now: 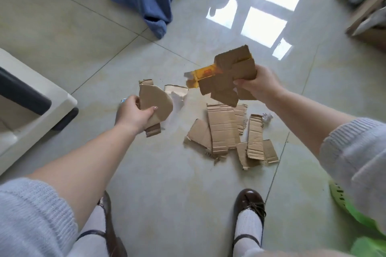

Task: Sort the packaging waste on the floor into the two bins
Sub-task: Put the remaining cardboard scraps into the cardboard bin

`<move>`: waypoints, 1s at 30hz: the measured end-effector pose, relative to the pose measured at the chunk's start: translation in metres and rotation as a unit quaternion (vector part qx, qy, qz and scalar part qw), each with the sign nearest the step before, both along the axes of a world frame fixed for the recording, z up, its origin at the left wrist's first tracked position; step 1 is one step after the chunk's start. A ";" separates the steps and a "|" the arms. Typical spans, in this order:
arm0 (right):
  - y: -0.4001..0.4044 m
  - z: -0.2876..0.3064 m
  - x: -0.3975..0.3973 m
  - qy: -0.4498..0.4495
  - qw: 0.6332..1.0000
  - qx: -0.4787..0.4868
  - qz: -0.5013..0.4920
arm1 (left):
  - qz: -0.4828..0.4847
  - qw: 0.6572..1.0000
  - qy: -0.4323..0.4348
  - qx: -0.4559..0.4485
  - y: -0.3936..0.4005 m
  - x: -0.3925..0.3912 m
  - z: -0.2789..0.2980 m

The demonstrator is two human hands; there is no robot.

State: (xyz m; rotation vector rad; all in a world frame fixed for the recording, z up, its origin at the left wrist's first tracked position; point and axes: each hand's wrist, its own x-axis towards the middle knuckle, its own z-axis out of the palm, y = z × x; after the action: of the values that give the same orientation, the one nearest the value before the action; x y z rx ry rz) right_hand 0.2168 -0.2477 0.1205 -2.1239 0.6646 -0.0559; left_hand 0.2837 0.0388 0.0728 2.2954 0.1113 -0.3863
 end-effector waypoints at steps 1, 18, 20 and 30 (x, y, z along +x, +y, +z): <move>-0.001 0.012 -0.016 -0.014 1.000 0.017 -0.020 | 0.004 1.000 -0.007 -0.018 -0.006 -0.007 0.013; -0.022 0.147 -0.353 -0.104 0.929 0.055 -0.350 | -0.215 0.939 0.115 -0.241 -0.165 -0.215 0.159; -0.021 0.152 -0.389 -0.081 0.913 0.033 -0.399 | -0.251 0.933 0.130 -0.224 -0.184 -0.238 0.160; -0.036 0.184 -0.503 0.029 0.856 -0.042 -0.514 | -0.486 0.852 0.112 -0.162 -0.261 -0.350 0.152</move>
State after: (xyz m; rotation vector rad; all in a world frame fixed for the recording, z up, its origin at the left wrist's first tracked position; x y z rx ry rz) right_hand -0.2861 -0.2840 0.3046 -1.6108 1.7877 -0.6120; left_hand -0.0661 -0.2223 0.2248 1.7953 -0.9668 -1.0850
